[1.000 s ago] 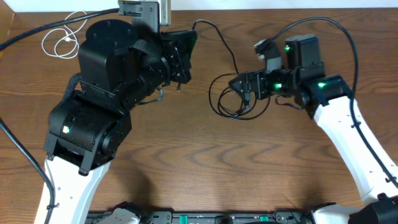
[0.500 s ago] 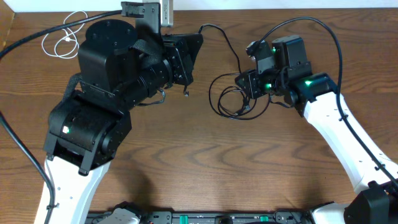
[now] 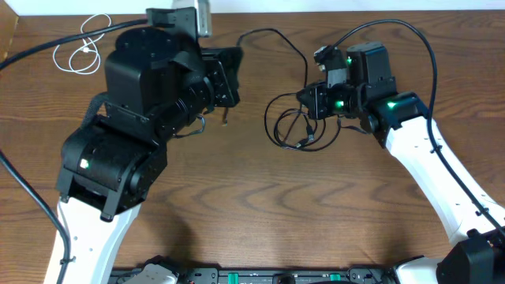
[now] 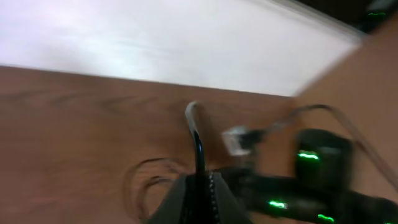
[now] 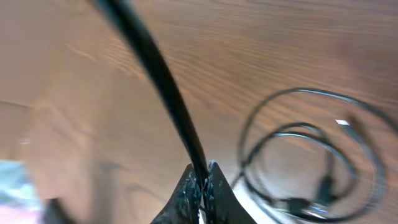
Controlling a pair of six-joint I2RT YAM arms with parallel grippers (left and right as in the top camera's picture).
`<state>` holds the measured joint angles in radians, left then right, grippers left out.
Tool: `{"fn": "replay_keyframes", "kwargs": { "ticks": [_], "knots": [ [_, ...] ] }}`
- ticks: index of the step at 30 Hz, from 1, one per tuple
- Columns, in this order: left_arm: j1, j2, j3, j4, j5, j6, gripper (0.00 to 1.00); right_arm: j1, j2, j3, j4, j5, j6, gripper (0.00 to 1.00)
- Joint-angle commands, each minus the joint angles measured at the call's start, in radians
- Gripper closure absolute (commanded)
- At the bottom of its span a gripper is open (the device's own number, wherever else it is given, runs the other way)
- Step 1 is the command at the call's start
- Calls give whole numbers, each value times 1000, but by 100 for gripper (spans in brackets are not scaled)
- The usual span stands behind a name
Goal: Untangle cables
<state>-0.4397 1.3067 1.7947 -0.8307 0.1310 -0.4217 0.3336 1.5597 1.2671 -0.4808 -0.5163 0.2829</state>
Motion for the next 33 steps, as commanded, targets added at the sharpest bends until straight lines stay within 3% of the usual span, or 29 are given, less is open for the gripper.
{"fn": "replay_keyframes", "kwargs": {
  "ticks": [1,3,7,13,22,26,29,33],
  "knots": [
    [3,38,9,-53,-246,2,76,-26,-40,-1,54,-209,198,99],
    [3,58,9,-76,-256,6,64,-42,-60,-1,98,-279,258,99],
    [3,106,9,-113,-255,6,53,-85,-105,-1,205,-394,422,99],
    [2,151,9,-149,-222,10,52,-138,-178,-1,345,-466,701,99],
    [3,155,9,-103,179,188,51,-142,-200,-1,626,-457,1015,99],
    [2,154,9,-87,313,250,51,-142,-200,-2,651,-436,1028,99],
    [3,155,9,-67,297,249,51,-139,-199,-2,612,-449,988,98],
    [3,155,9,-45,203,214,51,-129,-199,-2,589,-509,827,98]
  ]
}}
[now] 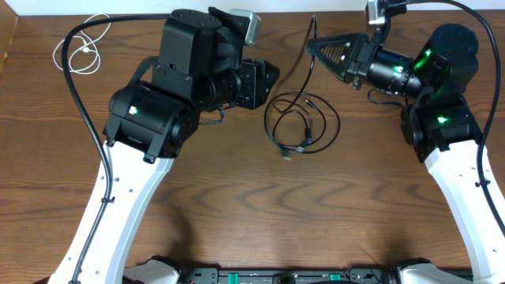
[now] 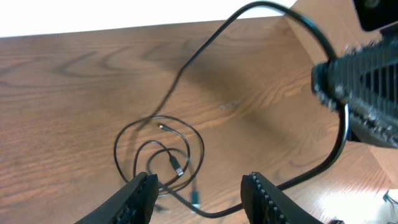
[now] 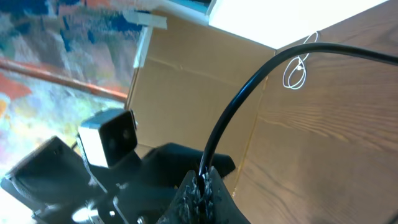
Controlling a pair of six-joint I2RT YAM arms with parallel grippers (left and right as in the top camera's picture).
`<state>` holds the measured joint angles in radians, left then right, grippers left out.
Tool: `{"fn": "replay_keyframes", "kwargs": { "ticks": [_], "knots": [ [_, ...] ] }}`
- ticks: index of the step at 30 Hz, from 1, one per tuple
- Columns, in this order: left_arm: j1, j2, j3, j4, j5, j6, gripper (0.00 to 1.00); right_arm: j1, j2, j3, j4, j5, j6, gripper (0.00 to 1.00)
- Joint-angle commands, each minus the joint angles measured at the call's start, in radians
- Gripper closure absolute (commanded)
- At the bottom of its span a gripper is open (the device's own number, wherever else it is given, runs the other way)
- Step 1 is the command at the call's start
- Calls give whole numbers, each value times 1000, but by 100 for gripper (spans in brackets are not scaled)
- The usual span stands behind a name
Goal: Untangle cables
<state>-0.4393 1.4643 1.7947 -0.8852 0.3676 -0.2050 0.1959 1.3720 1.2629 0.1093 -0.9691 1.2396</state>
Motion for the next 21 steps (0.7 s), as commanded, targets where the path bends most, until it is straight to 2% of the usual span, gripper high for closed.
{"fn": "replay_keyframes", "kwargs": {
  "ticks": [1,8,11,15,17,21],
  "knots": [
    [3,-3,9,12,-48,-23,51,11,-11,3,-1,-74,-175,98],
    [36,-3,9,42,-54,-199,51,15,-11,2,-50,-246,-555,99],
    [54,-4,9,57,-33,-341,52,15,-11,1,-167,-275,-746,99],
    [63,-4,9,66,14,-498,51,15,-8,1,-316,-271,-906,99],
    [63,-4,9,70,18,-534,51,15,-5,1,-354,-271,-943,99],
    [63,-4,9,80,89,-534,50,15,0,1,-359,-272,-949,99]
  ]
}}
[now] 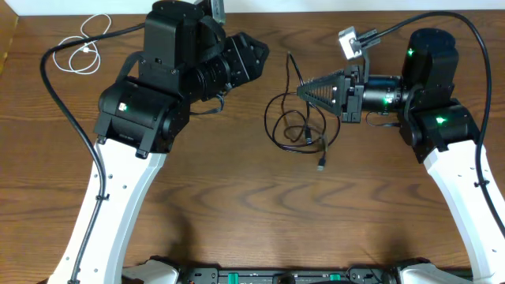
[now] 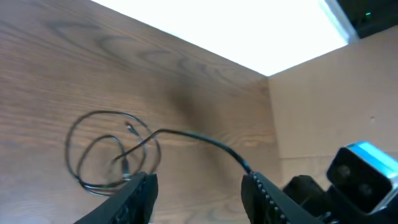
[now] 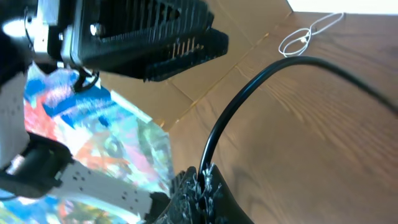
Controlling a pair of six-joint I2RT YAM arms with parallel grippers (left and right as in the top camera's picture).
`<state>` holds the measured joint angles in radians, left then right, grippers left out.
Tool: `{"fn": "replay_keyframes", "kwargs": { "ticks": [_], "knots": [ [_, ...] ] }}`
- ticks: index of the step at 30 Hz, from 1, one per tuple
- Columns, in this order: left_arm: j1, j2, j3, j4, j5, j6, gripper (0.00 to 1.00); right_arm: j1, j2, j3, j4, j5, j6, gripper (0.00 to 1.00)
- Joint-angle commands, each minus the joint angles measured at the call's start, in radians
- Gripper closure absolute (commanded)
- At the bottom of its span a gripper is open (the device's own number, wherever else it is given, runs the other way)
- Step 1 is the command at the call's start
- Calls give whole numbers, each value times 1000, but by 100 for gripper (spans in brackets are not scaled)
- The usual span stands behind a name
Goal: Untangle cables
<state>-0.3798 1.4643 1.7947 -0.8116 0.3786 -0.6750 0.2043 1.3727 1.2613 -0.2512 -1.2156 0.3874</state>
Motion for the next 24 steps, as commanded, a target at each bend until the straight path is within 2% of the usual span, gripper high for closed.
{"fn": "replay_keyframes", "kwargs": {
  "ticks": [1,5,12,24],
  "knots": [
    [3,-4,9,7,102,-64,45,7,0,2,3,-25,-97,99],
    [3,-3,9,6,157,-77,44,16,0,2,8,-25,-97,99],
    [3,-3,9,6,169,-197,44,68,0,2,12,79,-68,99],
    [-19,-1,9,2,180,-230,44,105,0,2,117,88,0,99]
  ]
}}
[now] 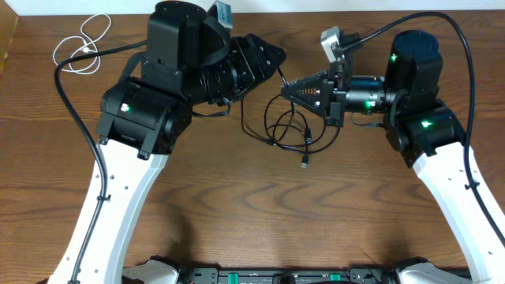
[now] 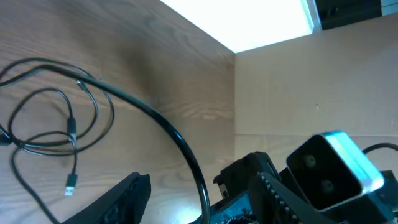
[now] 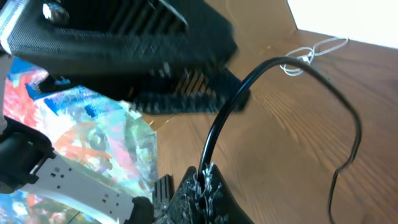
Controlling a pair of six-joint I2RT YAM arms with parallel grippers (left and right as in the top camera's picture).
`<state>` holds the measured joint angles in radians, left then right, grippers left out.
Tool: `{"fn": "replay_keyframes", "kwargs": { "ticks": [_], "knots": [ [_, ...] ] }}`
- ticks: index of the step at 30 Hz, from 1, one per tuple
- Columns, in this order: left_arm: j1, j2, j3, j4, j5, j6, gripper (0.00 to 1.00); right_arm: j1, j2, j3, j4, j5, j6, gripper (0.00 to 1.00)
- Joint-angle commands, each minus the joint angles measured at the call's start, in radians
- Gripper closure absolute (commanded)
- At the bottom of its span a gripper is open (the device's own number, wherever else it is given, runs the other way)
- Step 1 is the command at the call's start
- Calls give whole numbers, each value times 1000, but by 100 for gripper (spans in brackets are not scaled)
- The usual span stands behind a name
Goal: Untangle cables
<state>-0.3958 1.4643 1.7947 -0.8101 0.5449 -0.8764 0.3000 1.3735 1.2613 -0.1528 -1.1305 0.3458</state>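
Observation:
A thin black cable lies in loose loops (image 1: 293,130) at the table's middle, one USB plug (image 1: 304,163) trailing toward the front. My right gripper (image 1: 289,88) is shut on a stretch of this cable (image 3: 219,134), lifted above the loops, fingers (image 3: 194,186) pinched together. My left gripper (image 1: 272,59) is open just beside it. In the left wrist view the held cable (image 2: 177,146) runs up between the open left fingers (image 2: 127,198), and the loops (image 2: 56,118) lie at the left. A white cable (image 1: 83,46) sits far left at the back.
The two arms' heads nearly meet above the table's middle; the left gripper's ribbed fingers (image 3: 143,56) fill the top of the right wrist view. Thick black supply cables (image 1: 71,95) arc beside each arm. A cardboard wall (image 2: 298,93) borders the table.
My right gripper, still shut on the black cable, has shifted left toward the left gripper. The cable now runs between the open left fingers. The loops and USB plug slid slightly left.
Both grippers were shut on the black cable, pulling apart over the table. Then the left stood open while the right held its stretch high at the back. The right then came down to the middle, and now the cable passes between the left's open fingers.

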Motion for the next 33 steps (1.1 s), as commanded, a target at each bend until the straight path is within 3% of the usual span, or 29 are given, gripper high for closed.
{"fn": "replay_keyframes", "kwargs": {
  "ticks": [1,10,26,33],
  "knots": [
    [-3,-1,9,0,13,-39,44,10,-1,2,27,2,48,99],
    [-3,-1,9,1,13,-55,52,35,-1,2,32,3,61,99],
    [-2,-1,9,1,13,-72,55,55,-1,2,45,3,61,99],
    [-2,-1,9,1,13,-72,67,55,-1,2,44,3,61,99]
  ]
}}
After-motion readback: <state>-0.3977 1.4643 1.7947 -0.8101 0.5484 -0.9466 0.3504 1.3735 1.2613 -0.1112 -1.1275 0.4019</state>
